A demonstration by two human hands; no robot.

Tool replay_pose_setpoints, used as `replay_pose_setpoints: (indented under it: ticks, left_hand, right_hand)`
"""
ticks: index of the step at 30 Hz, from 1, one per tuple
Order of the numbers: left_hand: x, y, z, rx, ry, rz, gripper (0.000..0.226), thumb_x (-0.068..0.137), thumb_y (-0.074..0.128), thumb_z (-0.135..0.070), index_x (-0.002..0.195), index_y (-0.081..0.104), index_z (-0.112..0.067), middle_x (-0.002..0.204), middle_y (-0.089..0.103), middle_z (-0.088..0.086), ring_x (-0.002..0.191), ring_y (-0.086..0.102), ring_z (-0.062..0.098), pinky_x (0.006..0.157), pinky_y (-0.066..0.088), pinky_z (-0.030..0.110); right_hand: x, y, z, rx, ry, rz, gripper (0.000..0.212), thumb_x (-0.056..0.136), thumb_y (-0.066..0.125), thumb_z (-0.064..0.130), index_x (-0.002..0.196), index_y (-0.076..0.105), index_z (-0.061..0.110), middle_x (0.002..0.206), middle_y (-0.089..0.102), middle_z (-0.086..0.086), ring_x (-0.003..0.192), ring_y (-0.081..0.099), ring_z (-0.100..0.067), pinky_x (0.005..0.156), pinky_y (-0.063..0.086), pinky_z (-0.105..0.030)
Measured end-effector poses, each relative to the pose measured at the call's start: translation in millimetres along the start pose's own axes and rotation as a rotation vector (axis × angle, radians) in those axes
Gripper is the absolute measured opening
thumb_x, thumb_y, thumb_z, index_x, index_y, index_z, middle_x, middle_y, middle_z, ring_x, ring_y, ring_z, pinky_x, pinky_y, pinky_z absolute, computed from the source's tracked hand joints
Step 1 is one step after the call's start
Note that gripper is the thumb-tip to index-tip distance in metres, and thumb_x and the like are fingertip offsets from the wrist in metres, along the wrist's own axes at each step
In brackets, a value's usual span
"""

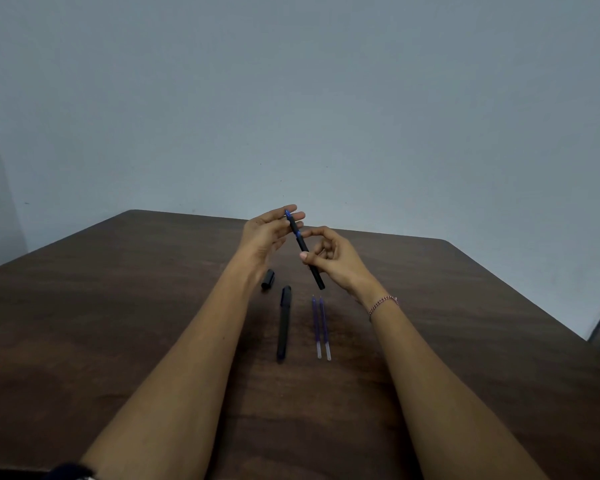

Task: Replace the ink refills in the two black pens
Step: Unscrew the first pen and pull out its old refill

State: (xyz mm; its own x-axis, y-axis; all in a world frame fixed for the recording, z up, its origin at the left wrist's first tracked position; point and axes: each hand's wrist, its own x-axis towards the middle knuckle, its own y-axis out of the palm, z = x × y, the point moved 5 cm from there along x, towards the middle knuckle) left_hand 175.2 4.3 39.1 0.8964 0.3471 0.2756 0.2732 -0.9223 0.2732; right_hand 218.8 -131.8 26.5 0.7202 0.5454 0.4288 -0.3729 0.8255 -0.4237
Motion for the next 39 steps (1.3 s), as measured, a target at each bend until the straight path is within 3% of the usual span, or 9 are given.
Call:
replay_pose_setpoints:
  ticks: [4,8,12,15,19,39]
  left_hand:
    - [-1,-2,1,0.006,0.024,-0.013,0.020,0.089,0.057,-0.005,0.105,0.066,-0.014,0.108,0.069,0.005,0.103,0.065,0.018,0.095,0.045,0.031]
    - [-2,-6,0,-0.063,0.023,-0.078,0.022,0.083,0.065,-0.003,0.105,0.066,-0.005,0.096,0.070,0.007,0.085,0.069,0.014,0.073,0.055,0.023]
    - [-3,-8,0,-0.083,0.019,-0.122,0.014,0.078,0.071,-0.003,0.091,0.066,-0.008,0.085,0.068,0.006,0.070,0.070,0.011,0.065,0.058,0.024]
    - [-2,-8,-1,-0.070,0.027,-0.162,0.018,0.078,0.071,-0.004,0.095,0.066,-0.005,0.082,0.066,0.005,0.068,0.069,0.010,0.062,0.058,0.022]
    - [-1,-8,-1,-0.050,0.024,-0.174,0.027,0.079,0.071,-0.006,0.104,0.065,0.001,0.087,0.067,0.003,0.079,0.066,0.012,0.065,0.058,0.023]
    - [-3,-20,-9,-0.263,0.135,-0.336,0.017,0.077,0.073,-0.007,0.092,0.067,-0.005,0.085,0.068,0.004,0.076,0.067,0.014,0.065,0.057,0.022]
  right_hand:
    - [0,-1,-1,-0.011,0.015,-0.015,0.031,0.083,0.070,0.017,0.113,0.060,0.022,0.071,0.056,-0.001,0.077,0.059,-0.021,0.090,0.051,-0.052]
    - [0,-1,1,-0.026,0.012,-0.013,0.030,0.084,0.069,0.017,0.112,0.060,0.023,0.072,0.057,-0.003,0.080,0.060,-0.027,0.089,0.050,-0.054]
    - [0,0,2,-0.033,0.004,-0.006,0.029,0.084,0.069,0.017,0.110,0.059,0.025,0.071,0.057,0.000,0.078,0.060,-0.022,0.089,0.051,-0.052]
    - [0,1,2,-0.054,-0.004,0.012,0.027,0.085,0.068,0.018,0.108,0.058,0.029,0.073,0.058,0.000,0.077,0.060,-0.019,0.089,0.052,-0.049]
    - [0,3,3,-0.076,-0.016,0.028,0.026,0.086,0.067,0.019,0.107,0.058,0.031,0.071,0.057,0.003,0.071,0.057,-0.011,0.086,0.052,-0.044]
    - [0,4,0,-0.077,0.007,0.070,0.027,0.088,0.065,0.016,0.110,0.055,0.027,0.073,0.057,0.005,0.068,0.058,-0.003,0.076,0.049,-0.022]
